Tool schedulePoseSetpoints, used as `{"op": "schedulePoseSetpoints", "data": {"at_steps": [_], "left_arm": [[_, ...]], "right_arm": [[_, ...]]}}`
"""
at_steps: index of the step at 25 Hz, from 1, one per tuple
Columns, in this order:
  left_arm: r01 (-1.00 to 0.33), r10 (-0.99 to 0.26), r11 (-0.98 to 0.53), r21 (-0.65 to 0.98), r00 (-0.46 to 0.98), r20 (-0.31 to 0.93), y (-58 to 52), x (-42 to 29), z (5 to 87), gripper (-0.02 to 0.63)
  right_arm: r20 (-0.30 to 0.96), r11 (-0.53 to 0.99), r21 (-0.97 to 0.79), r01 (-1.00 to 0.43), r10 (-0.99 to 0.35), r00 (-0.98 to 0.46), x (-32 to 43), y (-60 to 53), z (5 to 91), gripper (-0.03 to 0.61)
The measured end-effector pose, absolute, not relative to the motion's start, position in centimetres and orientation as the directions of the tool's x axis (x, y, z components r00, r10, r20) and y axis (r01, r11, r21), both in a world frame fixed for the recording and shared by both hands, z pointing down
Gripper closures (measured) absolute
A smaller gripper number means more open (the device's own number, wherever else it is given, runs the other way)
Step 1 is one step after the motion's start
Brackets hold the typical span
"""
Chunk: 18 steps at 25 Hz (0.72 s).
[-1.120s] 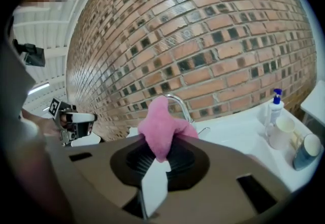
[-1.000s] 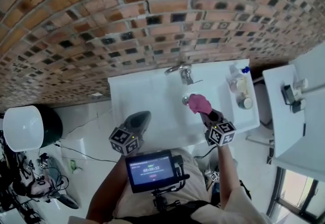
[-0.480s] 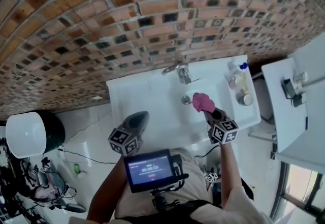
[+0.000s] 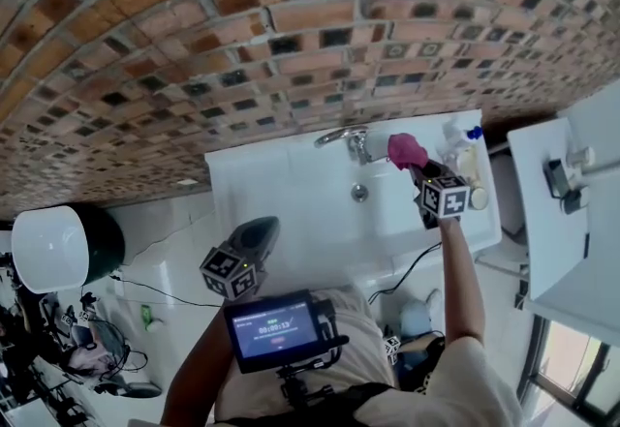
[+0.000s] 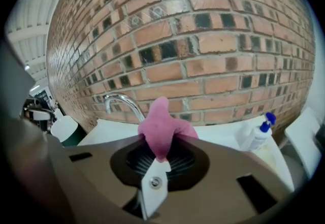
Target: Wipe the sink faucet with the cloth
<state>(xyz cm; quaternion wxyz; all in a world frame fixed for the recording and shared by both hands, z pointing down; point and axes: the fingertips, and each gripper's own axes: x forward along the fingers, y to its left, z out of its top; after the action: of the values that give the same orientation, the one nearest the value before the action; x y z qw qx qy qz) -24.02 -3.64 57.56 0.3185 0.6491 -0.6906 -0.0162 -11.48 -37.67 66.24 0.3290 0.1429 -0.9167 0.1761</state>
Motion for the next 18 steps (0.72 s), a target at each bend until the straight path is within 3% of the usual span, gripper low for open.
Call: {"op": "schedulePoseSetpoints", "data": {"at_steps": [9,13,18], "left_arm": [[-0.876,-0.893,0.198,0.439,0.023,0.449,-2.7,-25.7,58.4,0.614],[-0.872,-0.887,0.213,0.44,0.016,0.461,-2.2,-26.4,58.9,0.614],[-0.858,-0.876,0.241,0.454,0.008,0.482,-1.5,-26.7,59.8,0.614]], "right_arm": [[0.87,0.972,-0.122,-0.203,0.006,-0.493,-19.7,-41.2,75.2,0.515],[0.942,0.997,-0.014,-0.078,-0.013,-0.336,-20.1,-41.9,80.5,0.515],[0.978,0.997,-0.049,0.052,0.059,-0.202,-19.3,-40.4,84.2,0.515]]}}
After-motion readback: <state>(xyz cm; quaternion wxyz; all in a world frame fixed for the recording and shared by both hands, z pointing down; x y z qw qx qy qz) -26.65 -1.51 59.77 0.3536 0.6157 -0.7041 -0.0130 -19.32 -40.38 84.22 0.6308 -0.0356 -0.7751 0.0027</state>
